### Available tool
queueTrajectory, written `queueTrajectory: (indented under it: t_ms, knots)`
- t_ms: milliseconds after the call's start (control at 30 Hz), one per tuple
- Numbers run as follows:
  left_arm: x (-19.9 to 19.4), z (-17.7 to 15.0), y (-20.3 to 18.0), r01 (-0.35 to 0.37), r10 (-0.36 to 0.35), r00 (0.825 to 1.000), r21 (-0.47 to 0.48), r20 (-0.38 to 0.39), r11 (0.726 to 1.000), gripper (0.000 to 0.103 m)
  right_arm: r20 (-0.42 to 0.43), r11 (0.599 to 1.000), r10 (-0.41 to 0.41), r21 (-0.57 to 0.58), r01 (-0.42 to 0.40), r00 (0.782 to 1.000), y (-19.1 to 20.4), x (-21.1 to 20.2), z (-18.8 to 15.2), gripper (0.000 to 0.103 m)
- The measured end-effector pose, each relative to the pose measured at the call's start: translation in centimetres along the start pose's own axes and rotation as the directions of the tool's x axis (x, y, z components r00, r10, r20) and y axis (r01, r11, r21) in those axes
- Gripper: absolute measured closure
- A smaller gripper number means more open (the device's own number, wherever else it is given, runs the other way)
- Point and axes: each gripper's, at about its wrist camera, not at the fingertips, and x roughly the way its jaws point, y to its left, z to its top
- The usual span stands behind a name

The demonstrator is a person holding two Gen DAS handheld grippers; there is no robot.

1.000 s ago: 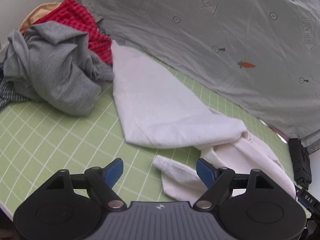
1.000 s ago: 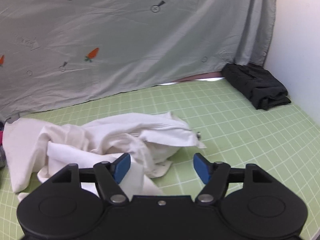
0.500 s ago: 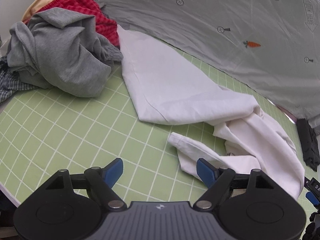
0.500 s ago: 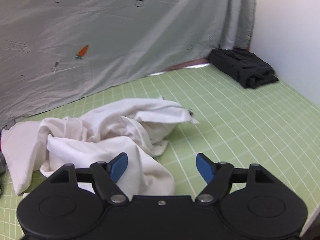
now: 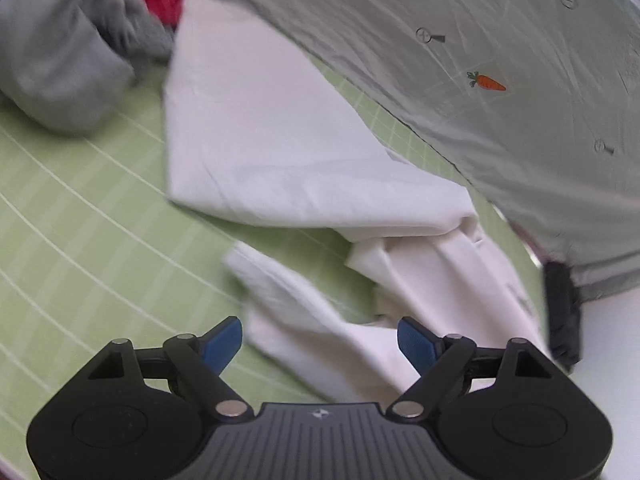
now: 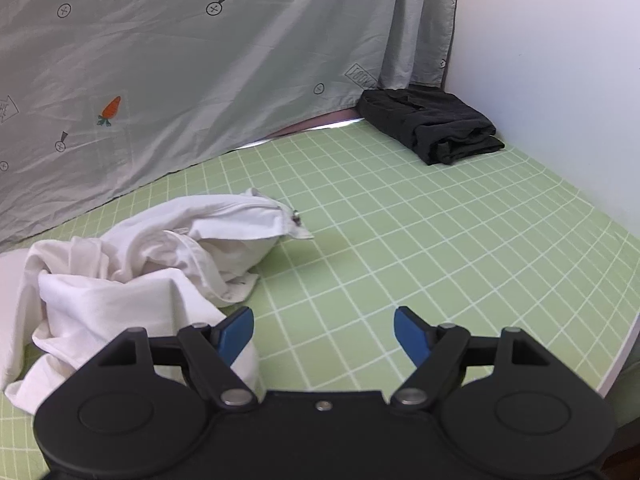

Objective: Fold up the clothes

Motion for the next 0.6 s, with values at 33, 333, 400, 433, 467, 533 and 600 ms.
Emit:
queueTrajectory:
  t_ms: [33, 333, 400, 433, 467, 533, 600]
  knots:
    - [0.8, 0.1, -0.2, 0.01, -0.01, 1.0, -0.019, -0.014, 1.0, 0.018, -0.004, 1.0, 0.0, -0.004, 0.0, 1.0, -0.1, 0.1, 0.0, 0.024]
    - [2.8, 0.1, 1.0, -0.038, 0.036, 0.999, -0.1, -0.027, 0.994, 0.097, -0.035, 0.999, 0.009, -0.034, -0.01, 0.999, -0.3, 0.8, -0.4, 0.024]
    - [1.1, 0.9, 2.7, -0.074, 0.079, 0.996, -0.127, 0.034, 0.989, 0.099, -0.043, 0.999, 0.013, -0.04, -0.015, 0.999, 0.1, 1.1, -0.4, 0.024]
    - [0.1, 1.5, 3.8, -0.096, 0.107, 0.992, -0.144, 0.068, 0.985, 0.099, -0.046, 0.999, 0.016, -0.044, -0.018, 0.999, 0.4, 1.2, -0.5, 0.024]
    - [-1.0, 2.1, 4.9, -0.129, 0.148, 0.983, -0.164, 0.108, 0.978, 0.099, -0.049, 0.999, 0.02, -0.05, -0.023, 0.999, 0.7, 1.4, -0.5, 0.024]
    - [-3.4, 3.7, 7.7, -0.239, 0.28, 0.938, -0.207, 0.202, 0.949, 0.099, -0.053, 0.997, 0.029, -0.064, -0.032, 0.998, 1.4, 1.7, -0.6, 0.024]
    - [-5.8, 5.1, 10.6, -0.398, 0.457, 0.841, -0.242, 0.288, 0.885, 0.099, -0.061, 0.996, 0.035, -0.081, -0.04, 0.998, 2.2, 1.9, -0.8, 0.024]
